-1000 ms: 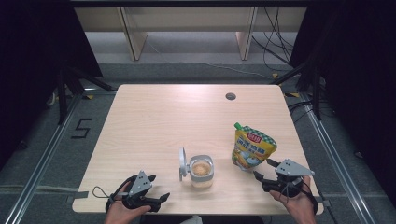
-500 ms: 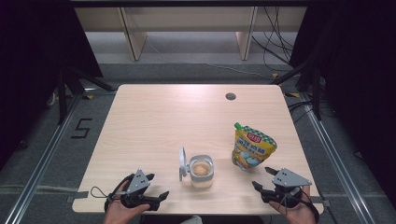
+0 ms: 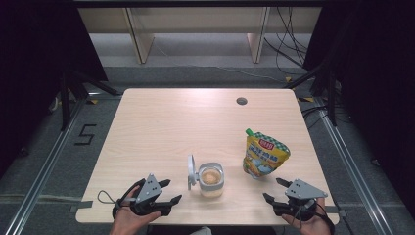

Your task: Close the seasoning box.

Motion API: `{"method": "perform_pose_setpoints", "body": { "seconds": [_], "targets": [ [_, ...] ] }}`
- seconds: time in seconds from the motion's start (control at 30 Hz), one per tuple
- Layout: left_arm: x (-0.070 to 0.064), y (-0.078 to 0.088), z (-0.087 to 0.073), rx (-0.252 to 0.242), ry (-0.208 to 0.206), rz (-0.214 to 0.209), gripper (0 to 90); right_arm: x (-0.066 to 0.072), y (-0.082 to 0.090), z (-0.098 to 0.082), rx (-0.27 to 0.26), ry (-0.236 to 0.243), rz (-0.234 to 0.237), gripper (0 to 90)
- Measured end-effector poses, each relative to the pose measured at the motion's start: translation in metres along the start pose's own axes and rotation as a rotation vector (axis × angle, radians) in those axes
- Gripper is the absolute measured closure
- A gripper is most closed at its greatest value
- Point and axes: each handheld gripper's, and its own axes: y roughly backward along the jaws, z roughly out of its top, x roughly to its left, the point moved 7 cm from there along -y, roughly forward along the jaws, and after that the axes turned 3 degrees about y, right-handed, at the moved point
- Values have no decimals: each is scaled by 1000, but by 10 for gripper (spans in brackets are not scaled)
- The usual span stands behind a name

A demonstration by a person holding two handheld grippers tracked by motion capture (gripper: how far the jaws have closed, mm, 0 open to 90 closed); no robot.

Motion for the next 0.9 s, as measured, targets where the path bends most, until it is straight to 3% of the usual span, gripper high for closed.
{"method": "perform_pose_setpoints", "body": {
  "seconds": [0.03,0.07,0.13,0.2,0.3,0.33,0.5,0.7,0.73,0.77,0.9],
  "targets": [
    [1,0,3,-7,-12,16,482,2,-1,0,7,-13,13,327],
    [2,0,7,-16,-58,14,529,1,-1,-1,9,-7,8,328],
    [2,-3,12,-34,-48,12,637,1,-2,-1,12,-3,6,328],
    [4,-5,17,-26,-94,13,726,1,-2,0,8,-5,12,328],
    [6,-6,24,-34,-95,26,817,3,-3,1,6,4,24,329],
    [6,-7,27,-49,-79,32,836,3,-3,1,7,9,25,329],
    [6,-7,37,-54,-84,30,888,4,-5,1,10,-5,33,332],
    [-4,-11,47,-49,-106,-4,890,3,-5,1,7,1,33,332],
    [-4,-13,48,-54,-100,-3,890,6,-4,1,13,-19,35,332],
    [-4,-13,49,-49,-114,-9,890,4,-5,1,9,0,34,333],
    [-7,-14,55,-64,-101,-14,890,4,-5,1,5,19,43,333]
  ]
}}
